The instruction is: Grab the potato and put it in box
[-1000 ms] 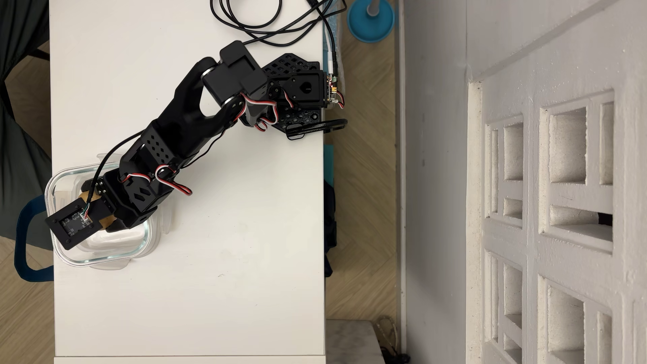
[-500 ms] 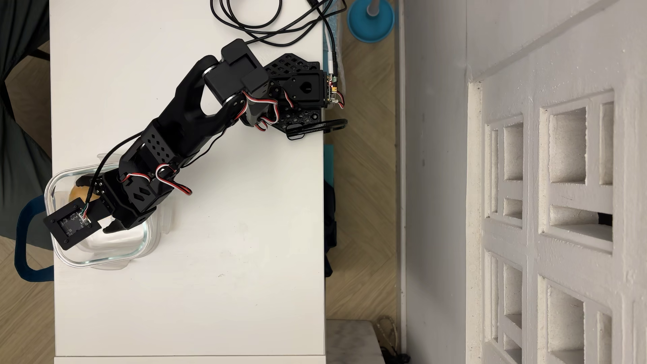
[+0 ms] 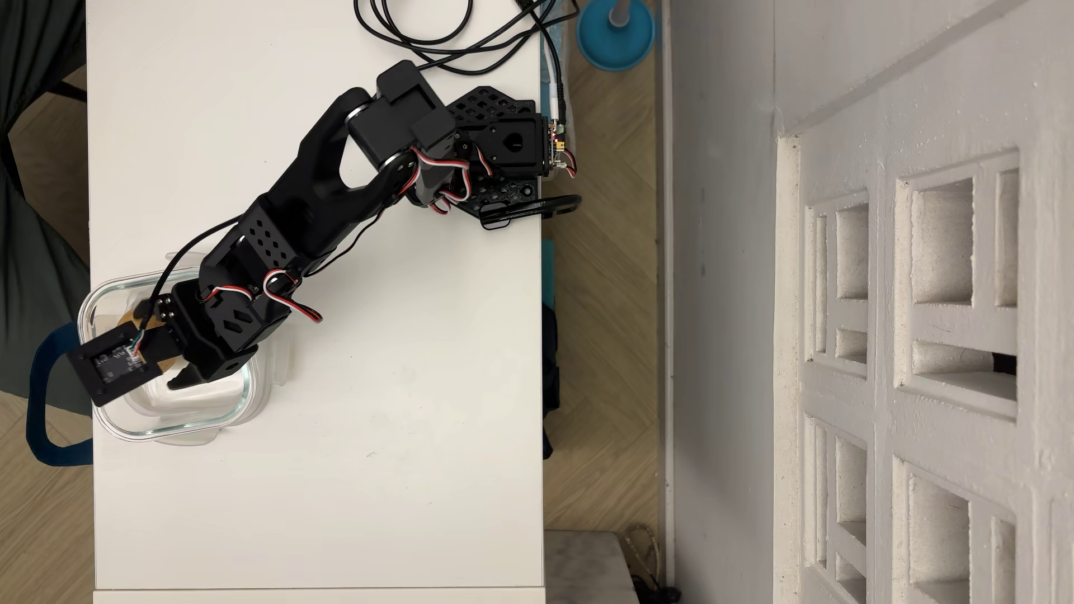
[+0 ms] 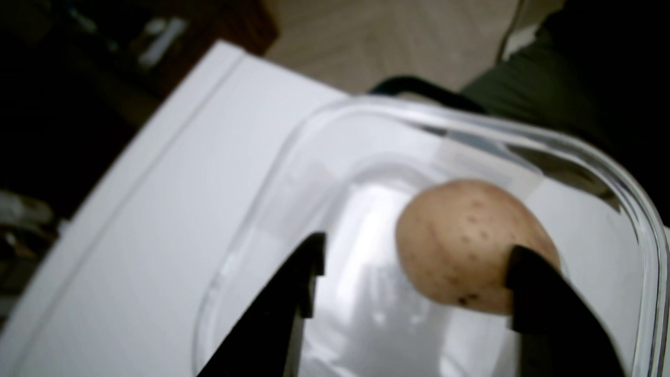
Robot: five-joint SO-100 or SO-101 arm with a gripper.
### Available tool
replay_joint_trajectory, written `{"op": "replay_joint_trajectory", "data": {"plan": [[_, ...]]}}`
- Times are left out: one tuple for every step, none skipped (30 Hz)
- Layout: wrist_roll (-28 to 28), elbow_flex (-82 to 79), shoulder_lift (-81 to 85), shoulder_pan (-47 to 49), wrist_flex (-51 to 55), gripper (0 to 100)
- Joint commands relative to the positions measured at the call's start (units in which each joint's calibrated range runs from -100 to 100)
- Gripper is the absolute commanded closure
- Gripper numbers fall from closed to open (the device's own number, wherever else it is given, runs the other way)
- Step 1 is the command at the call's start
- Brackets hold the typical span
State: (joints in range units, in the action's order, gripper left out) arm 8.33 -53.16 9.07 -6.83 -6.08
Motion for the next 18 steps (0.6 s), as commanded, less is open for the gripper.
{"op": "replay_joint_trajectory", "data": {"plan": [[2.6, 5.3, 1.9, 4.5, -0.2, 84], [2.9, 5.6, 2.4, 5.0, -0.2, 85], [3.0, 6.1, 3.5, 5.6, -0.2, 86], [3.1, 6.0, 5.5, 7.4, -0.2, 86], [3.4, 6.0, 6.2, 8.5, -0.1, 86], [3.9, 5.8, 7.6, 10.0, -0.1, 86], [4.4, 5.6, 8.7, 11.4, 0.1, 87], [4.6, 5.4, 9.2, 12.2, 0.6, 87], [4.7, 5.2, 10.3, 13.7, 1.6, 88], [4.7, 5.0, 11.3, 14.9, 2.3, 89], [4.7, 4.8, 12.4, 16.6, 3.0, 91], [4.7, 4.8, 13.5, 18.9, 3.9, 93], [4.7, 4.7, 14.0, 20.1, 4.3, 95], [4.8, 4.7, 14.7, 21.5, 5.1, 96], [4.8, 4.2, 15.4, 22.7, 5.9, 96], [4.8, 2.0, 17.1, 26.2, 6.5, 97], [4.8, 0.9, 18.1, 27.6, 6.5, 97], [4.8, -0.3, 19.2, 28.9, 6.5, 97]]}}
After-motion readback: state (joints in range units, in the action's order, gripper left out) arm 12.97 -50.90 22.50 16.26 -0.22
